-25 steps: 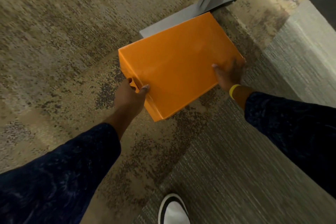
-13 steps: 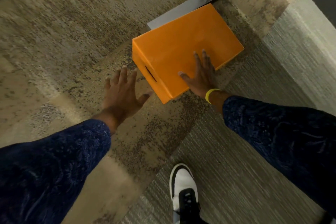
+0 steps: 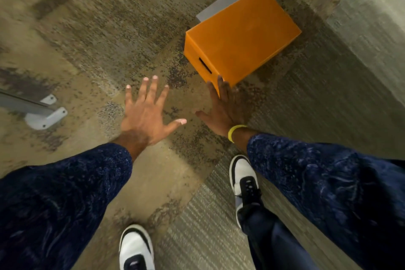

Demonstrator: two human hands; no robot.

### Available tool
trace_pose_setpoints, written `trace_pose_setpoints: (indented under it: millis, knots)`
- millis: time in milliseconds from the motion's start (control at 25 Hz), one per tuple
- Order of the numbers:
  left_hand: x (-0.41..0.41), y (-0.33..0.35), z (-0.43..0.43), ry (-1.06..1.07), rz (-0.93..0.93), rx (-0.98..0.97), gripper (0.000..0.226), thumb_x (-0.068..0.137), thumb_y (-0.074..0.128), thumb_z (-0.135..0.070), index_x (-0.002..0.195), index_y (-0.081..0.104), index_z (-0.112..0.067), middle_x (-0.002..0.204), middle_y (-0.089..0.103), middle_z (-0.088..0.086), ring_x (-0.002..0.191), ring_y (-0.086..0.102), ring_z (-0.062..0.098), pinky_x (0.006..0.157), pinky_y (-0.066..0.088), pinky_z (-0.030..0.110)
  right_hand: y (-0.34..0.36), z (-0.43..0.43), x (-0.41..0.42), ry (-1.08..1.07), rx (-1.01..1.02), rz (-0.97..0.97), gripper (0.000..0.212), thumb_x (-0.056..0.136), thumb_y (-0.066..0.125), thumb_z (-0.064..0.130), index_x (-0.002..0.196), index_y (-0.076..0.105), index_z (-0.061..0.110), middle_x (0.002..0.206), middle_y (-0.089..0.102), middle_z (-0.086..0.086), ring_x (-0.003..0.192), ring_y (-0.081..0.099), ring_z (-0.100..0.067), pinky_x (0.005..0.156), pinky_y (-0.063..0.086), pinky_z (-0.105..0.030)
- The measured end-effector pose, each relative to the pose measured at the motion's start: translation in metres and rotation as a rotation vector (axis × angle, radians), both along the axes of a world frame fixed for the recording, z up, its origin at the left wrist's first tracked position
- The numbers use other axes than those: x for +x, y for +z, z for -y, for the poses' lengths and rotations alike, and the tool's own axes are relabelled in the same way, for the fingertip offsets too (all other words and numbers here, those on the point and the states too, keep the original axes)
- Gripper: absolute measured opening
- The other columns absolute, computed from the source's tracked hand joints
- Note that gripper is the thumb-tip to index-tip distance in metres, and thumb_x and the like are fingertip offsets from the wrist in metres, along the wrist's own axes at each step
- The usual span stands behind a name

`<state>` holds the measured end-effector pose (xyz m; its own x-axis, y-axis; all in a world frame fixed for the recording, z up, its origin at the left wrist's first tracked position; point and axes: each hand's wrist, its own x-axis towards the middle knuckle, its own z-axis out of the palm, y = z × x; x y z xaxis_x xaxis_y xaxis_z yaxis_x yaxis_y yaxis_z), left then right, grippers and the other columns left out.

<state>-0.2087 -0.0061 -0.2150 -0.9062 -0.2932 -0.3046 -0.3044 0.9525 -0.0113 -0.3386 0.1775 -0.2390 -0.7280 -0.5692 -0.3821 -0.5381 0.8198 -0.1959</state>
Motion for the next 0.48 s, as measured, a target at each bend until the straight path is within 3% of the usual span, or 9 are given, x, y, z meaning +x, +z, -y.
trace_pose_setpoints:
  millis: [200, 480]
  knots:
    - [0.026, 0.028, 0.018, -0.067, 0.006, -0.035, 0.109, 0.073, -0.005, -0.09, 0.157, -0.007, -0.02, 0.167, -0.011, 0.015, 0.155, -0.006, 0.032, 0.121, 0.001, 0.063, 0.024, 0.006, 0.033, -0.043, -0.038, 0.047, 0.099, 0.086, 0.034, 0.078, 0.159, -0.003, 0.023, 0.167, -0.019, -0.006, 0.155, -0.012, -0.028, 0.122, -0.008, -0.056]
    - [-0.006, 0.047, 0.034, -0.193, 0.006, -0.027, 0.106, 0.075, -0.005, -0.088, 0.157, -0.008, -0.02, 0.166, -0.015, 0.015, 0.154, -0.01, 0.032, 0.121, 0.0, 0.063, 0.034, 0.012, 0.021, -0.188, -0.03, 0.037, 0.099, 0.086, 0.041, 0.076, 0.159, -0.001, 0.024, 0.168, -0.015, -0.006, 0.156, -0.008, -0.029, 0.124, 0.001, -0.057]
